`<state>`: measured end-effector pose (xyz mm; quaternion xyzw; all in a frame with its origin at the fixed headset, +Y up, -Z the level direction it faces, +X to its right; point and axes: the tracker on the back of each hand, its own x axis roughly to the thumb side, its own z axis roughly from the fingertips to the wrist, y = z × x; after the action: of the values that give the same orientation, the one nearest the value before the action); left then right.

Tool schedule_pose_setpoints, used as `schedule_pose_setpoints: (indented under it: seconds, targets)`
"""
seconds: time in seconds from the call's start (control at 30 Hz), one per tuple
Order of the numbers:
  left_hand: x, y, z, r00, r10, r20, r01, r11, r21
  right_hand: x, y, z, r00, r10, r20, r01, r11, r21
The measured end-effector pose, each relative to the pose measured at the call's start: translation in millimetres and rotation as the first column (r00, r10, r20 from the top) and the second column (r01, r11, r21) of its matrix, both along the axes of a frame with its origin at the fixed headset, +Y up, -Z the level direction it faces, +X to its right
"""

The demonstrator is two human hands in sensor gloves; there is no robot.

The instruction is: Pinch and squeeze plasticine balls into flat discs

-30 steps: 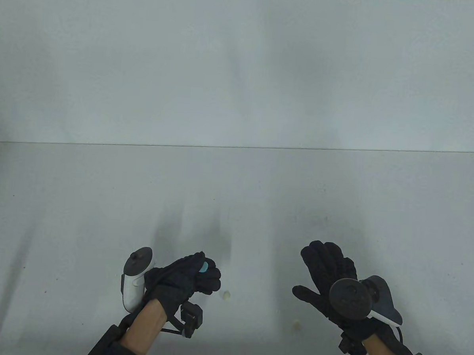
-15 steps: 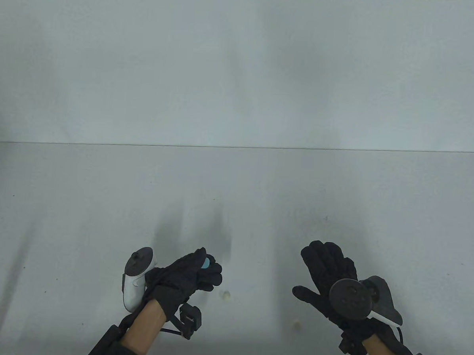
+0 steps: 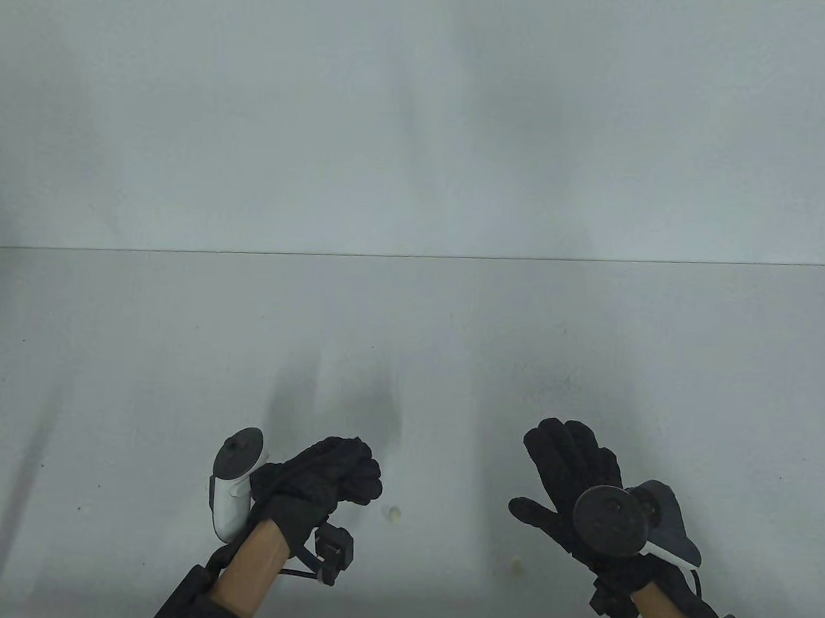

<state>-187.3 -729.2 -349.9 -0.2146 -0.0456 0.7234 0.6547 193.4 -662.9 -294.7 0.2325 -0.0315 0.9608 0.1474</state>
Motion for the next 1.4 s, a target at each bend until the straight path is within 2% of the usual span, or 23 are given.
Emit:
schedule_pose_setpoints:
  seconds: [0.03, 0.1, 0.23, 0.4, 0.53, 0.7, 0.9, 1.2, 1.3, 1.4]
  targets:
    - [1, -4, 1, 0.995, 0.074, 0.071, -0.072, 0.997, -0.026, 0, 0, 0, 1.0, 0.001, 0.001, -0.001, 1.0, 0.0]
    - [3, -6, 2, 0.99, 0.127, 0.062, -0.124, 0.991, -0.043, 0, 0, 0, 1.0, -0.001, 0.001, 0.001, 1.0, 0.005]
    - [4, -5, 0, 0.995, 0.074, 0.071, -0.074, 0.997, -0.007, 0, 0, 0, 1.0, 0.001, 0.002, -0.001, 1.0, 0.002]
    - [-1, -1, -2, 0.999, -0.037, -0.011, 0.038, 0.999, 0.02, 0, 0, 0, 1.0, 0.0, 0.002, 0.0, 1.0, 0.003]
    - [-5, 0, -3, 0.998, -0.052, -0.024, 0.052, 0.998, 0.019, 0, 1, 0, 1.0, -0.005, 0.0, 0.005, 1.0, 0.009]
    - [-8, -1, -6, 0.99, -0.139, -0.012, 0.139, 0.99, 0.017, 1, 1, 1, 1.0, -0.008, -0.001, 0.008, 1.0, 0.013]
    - [-10, 5, -8, 0.941, -0.333, -0.065, 0.337, 0.939, 0.072, 0, 1, 1, 1.0, -0.008, -0.006, 0.008, 1.0, 0.015]
    - [-13, 1, -10, 0.899, -0.429, -0.087, 0.434, 0.9, 0.051, 1, 2, 3, 1.0, -0.017, -0.013, 0.017, 1.0, 0.024]
    - [-13, -2, -13, 0.911, -0.408, -0.058, 0.409, 0.913, 0.01, 1, 3, 3, 1.0, -0.026, -0.012, 0.027, 0.999, 0.029]
    - [-14, -3, -16, 0.896, -0.441, -0.057, 0.442, 0.897, -0.006, 2, 3, 3, 1.0, -0.028, -0.013, 0.029, 0.999, 0.029]
